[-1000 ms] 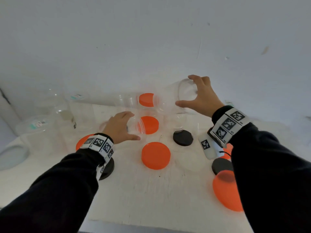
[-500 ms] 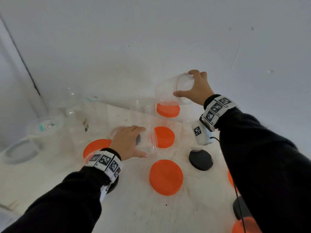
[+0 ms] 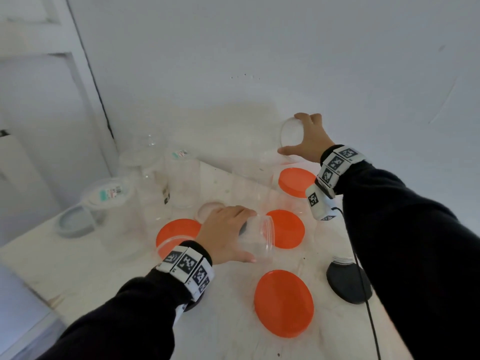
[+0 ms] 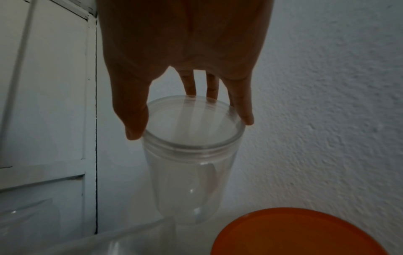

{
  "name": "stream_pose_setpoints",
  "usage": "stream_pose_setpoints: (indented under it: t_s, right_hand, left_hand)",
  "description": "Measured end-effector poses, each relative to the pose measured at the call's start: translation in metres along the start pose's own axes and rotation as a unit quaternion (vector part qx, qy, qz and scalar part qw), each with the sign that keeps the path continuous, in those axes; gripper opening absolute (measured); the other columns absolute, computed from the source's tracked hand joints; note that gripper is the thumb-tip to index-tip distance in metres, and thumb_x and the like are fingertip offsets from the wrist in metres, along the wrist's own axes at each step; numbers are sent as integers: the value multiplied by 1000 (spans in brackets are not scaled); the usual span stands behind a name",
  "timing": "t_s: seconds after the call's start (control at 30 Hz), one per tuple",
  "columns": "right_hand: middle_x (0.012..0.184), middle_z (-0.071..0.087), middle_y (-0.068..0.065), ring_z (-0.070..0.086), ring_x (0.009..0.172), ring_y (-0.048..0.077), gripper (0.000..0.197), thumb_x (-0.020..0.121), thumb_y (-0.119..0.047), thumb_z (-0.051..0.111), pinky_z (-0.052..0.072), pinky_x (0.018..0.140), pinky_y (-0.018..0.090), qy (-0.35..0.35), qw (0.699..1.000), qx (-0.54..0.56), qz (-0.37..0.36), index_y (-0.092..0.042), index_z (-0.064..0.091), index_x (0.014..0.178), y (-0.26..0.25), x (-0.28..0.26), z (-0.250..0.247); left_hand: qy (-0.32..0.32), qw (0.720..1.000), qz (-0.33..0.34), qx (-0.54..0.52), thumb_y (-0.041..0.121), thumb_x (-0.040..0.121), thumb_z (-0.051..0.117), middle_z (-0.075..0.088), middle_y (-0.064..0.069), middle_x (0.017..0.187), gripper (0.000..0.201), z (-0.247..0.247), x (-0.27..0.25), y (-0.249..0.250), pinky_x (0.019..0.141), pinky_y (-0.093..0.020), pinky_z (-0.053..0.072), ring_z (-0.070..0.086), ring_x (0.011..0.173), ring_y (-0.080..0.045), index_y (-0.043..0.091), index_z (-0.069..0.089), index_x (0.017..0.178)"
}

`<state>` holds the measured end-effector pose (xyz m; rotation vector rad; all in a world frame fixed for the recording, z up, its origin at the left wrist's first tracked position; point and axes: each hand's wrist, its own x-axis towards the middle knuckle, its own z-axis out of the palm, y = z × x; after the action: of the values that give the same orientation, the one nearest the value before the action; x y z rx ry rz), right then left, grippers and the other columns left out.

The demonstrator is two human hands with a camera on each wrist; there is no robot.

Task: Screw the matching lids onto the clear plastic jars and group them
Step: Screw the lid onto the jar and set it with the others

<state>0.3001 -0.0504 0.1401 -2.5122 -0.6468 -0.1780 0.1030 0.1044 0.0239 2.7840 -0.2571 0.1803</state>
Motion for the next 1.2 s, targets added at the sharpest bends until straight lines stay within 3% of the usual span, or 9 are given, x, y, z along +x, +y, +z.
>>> stream_pose_setpoints:
  t_s: [0.13,0.4,0.73,1.03,1.2]
  right_hand:
    - [143,21,10,32,128,35,97,66,-33,82,35,106,47,-59,998,-31,-16,-18,27,144,0,6,7]
    - [144,21,2,28,131,28,96,66,-25,83,36,104,45,-127,987,-97,-33,-27,28,145,15,1,9]
    - [143,24,1,33,129,27,97,64,-22,84,38,103,47,-198,967,-158,11,-28,30,144,41,-17,-6]
    - [145,25,2,35,130,28,92,69,-23,81,37,97,36,-231,955,-179,53,-27,29,144,57,-29,-11]
    - [151,25,2,27,137,25,87,75,-25,77,27,108,37,-231,950,-203,47,-26,27,146,56,-27,-9]
  left_hand:
    - [-5,1000,3,-7,58,62,74,46,6,132,91,1,0,-2,104,-30,27,44,120,-13,20,38,136]
    - [0,1000,1,-7,58,62,75,46,8,132,90,0,2,-2,98,-24,25,44,116,-11,22,38,136]
    - [0,1000,-1,-17,55,62,77,46,8,132,90,0,1,-2,98,-25,23,43,118,-12,21,39,136]
    - [-4,1000,-7,-12,55,62,77,46,8,132,90,-1,1,-1,100,-26,23,43,119,-12,22,38,137]
    - [-5,1000,-9,-12,55,62,77,46,8,132,90,-1,1,0,100,-25,23,43,118,-11,23,38,136]
